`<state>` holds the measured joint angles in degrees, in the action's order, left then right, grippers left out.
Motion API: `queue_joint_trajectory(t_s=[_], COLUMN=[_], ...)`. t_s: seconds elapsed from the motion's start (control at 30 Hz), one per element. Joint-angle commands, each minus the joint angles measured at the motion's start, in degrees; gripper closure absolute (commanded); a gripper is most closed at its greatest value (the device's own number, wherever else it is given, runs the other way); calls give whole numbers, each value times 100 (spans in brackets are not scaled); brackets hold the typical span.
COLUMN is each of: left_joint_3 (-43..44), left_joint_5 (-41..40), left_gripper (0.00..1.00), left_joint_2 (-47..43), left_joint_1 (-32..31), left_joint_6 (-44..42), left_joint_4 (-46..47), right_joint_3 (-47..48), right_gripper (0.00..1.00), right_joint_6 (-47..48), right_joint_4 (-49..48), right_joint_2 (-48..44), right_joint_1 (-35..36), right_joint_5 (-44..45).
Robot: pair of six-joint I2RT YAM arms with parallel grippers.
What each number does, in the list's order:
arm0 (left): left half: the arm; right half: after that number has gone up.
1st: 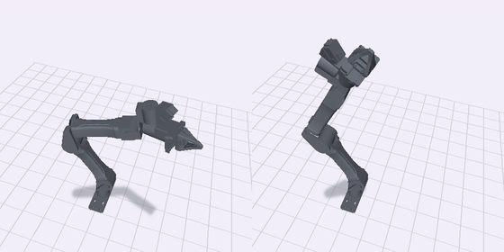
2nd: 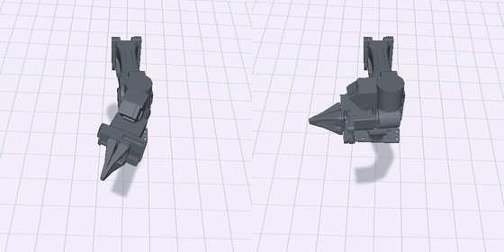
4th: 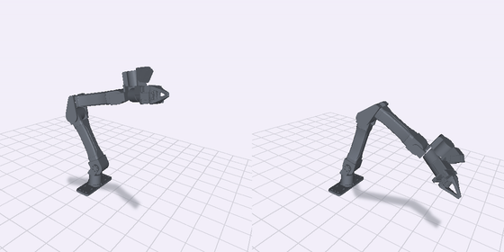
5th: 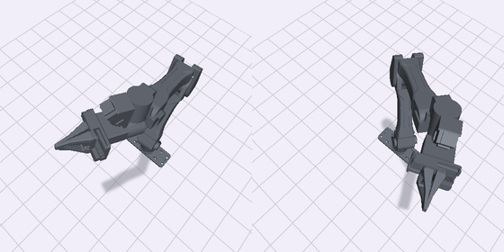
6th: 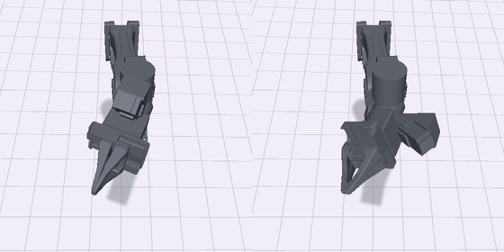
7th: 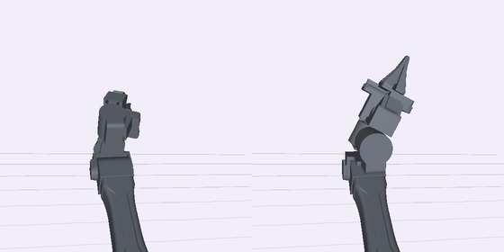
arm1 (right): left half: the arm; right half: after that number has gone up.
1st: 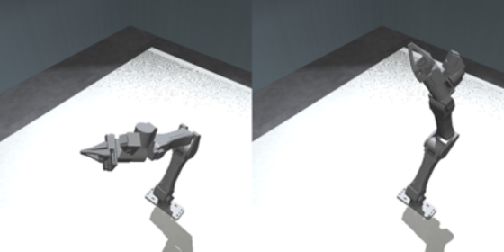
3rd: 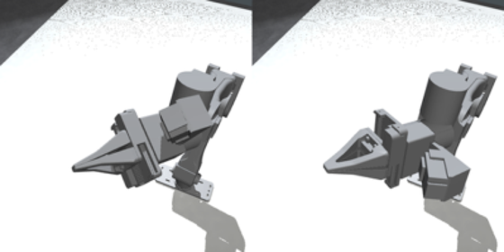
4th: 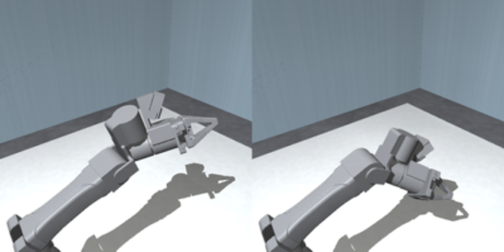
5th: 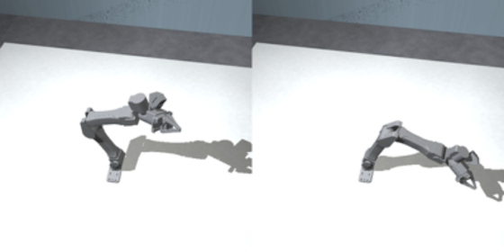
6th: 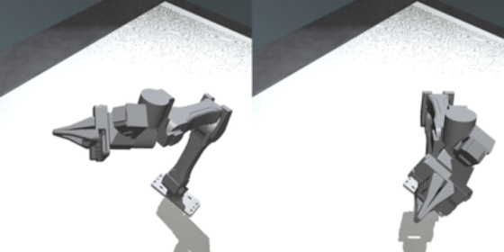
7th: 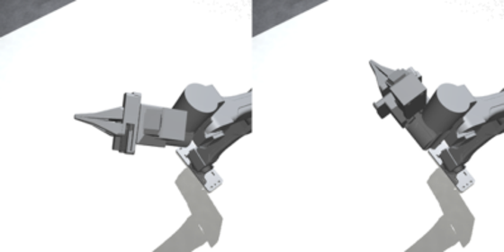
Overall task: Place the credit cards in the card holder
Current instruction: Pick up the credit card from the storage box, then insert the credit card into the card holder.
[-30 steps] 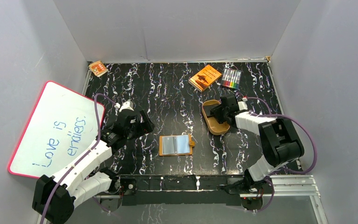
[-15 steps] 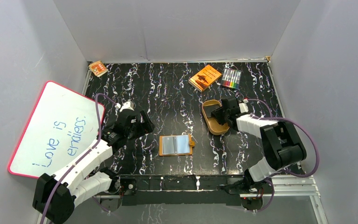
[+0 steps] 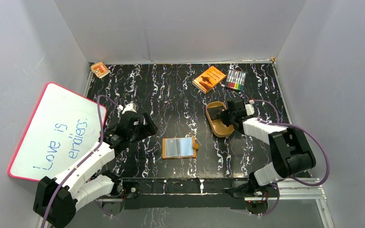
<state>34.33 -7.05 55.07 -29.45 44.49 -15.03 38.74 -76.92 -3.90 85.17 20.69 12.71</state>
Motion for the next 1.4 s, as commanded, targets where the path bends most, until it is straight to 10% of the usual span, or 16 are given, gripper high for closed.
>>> queue_joint_trajectory(t_s=[0.0,0.63,1.07,1.37], left_joint_3=[20,177,-175,-819], left_joint_5=[-42,-86,1094,1727], left_gripper=[18,20,19,22], left_joint_2=[-20,-213,-696,-456], left_joint_1=[27,27,27,27], left_joint_6=[-50,98,69,601], left_joint_4=[-35,-191,112,1001], right_joint_3=[102,1227,1590,587], right_gripper=[79,100,100,100], right_joint_6=[138,1178,5294,4464], right_joint_4=[335,1553,2327,595], right_joint_2=[-251,-943,-1608,-899], right_joint_1=[-12,-13,585,1920], right_joint_5=[68,88,-4505,-4818])
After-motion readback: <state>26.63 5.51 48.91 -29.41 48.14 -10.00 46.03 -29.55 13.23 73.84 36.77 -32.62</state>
